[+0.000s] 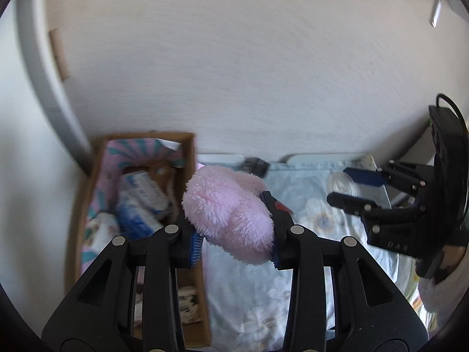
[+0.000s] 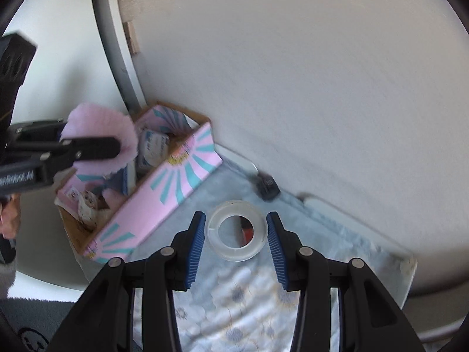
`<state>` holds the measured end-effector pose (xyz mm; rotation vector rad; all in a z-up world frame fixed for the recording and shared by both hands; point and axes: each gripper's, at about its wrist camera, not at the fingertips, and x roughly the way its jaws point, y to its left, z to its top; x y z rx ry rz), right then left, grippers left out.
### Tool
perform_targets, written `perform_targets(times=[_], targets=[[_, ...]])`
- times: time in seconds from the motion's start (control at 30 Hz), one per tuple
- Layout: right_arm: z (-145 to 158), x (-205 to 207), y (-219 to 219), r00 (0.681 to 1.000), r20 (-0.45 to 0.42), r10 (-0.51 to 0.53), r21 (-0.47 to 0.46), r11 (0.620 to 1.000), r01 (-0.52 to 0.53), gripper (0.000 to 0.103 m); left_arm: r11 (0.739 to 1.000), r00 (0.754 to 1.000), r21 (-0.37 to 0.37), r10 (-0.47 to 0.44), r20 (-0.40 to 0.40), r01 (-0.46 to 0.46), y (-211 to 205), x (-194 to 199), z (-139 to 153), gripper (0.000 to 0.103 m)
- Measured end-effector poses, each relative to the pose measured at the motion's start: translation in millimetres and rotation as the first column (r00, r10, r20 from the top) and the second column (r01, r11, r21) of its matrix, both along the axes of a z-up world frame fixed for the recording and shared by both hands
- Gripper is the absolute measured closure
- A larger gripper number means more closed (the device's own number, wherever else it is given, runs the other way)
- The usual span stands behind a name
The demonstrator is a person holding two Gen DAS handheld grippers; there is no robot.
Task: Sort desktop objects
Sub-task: 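Carry the pink pouch and clear tape ring over the cardboard box, then lower the pouch and tape ring into the box, opening both tools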
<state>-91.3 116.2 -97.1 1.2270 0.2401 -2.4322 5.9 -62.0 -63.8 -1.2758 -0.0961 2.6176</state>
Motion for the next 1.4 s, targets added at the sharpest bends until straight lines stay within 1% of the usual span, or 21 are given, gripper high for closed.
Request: perform_targets(times=[0.13,0.23,0.37,0.43,0.5,0.6,0.87,1.0,1.27,1.4], targets=[[11.5,-16.0,-22.6,0.998,-0.008,0.06,-0.011,0.998,-0.06,0.064,0.998,0.998,-0.015,0.061,-0.029,-0.062,-22.9,12.8,11.5,0.071],[20.9,-24.8,-42.3,0.993,-0.023,0.114,-0.009,0.993,-0.114,0.064,0.994,0.993,-0.016,0.109,-0.034,-0.11,-39.0,21.8,15.3,0.071],[30.1,-32.7,-67.5,0.983,-0.031,0.179,-0.027,0.983,-0.18,0.064,0.985,0.985,-0.018,0.17,-0.03,-0.171,-57.8,34.2,13.9,0.071],[32.4,-35.9,-81.7,0.977,-0.029,0.213,-0.035,0.976,-0.214,0.064,0.979,0.98,-0.03,0.199,-0.027,-0.2,-65.9,41.6,11.6,0.071],[34.4,-38.8,-98.6,0.967,-0.022,0.254,-0.041,0.966,-0.254,0.064,0.974,0.974,-0.041,0.224,-0.022,-0.225,-71.3,47.9,9.6,0.071],[34.8,-41.4,-120.9,0.95,-0.014,0.311,-0.039,0.95,-0.311,0.064,0.967,0.967,-0.036,0.253,-0.005,-0.253,-78.3,55.2,6.2,0.071],[27.8,-46.3,-163.7,0.913,0.029,0.406,-0.04,0.914,-0.405,0.064,0.95,0.95,-0.032,0.313,0.024,-0.312,-97.5,71.4,-6.1,0.071],[21.0,-46.1,-182.7,0.893,0.049,0.447,-0.017,0.894,-0.447,0.064,0.941,0.94,-0.022,0.337,0.043,-0.337,-103.3,73.6,-19.3,0.071],[7.0,-51.2,-204.4,0.868,0.099,0.486,-0.022,0.873,-0.487,0.064,0.933,0.929,-0.019,0.361,0.083,-0.36,-105.3,75.1,-40.7,0.071],[-7.8,-51.9,-215.4,0.855,0.133,0.501,-0.015,0.864,-0.504,0.064,0.931,0.925,-0.017,0.363,0.111,-0.364,-105.5,73.5,-51.5,0.071]])
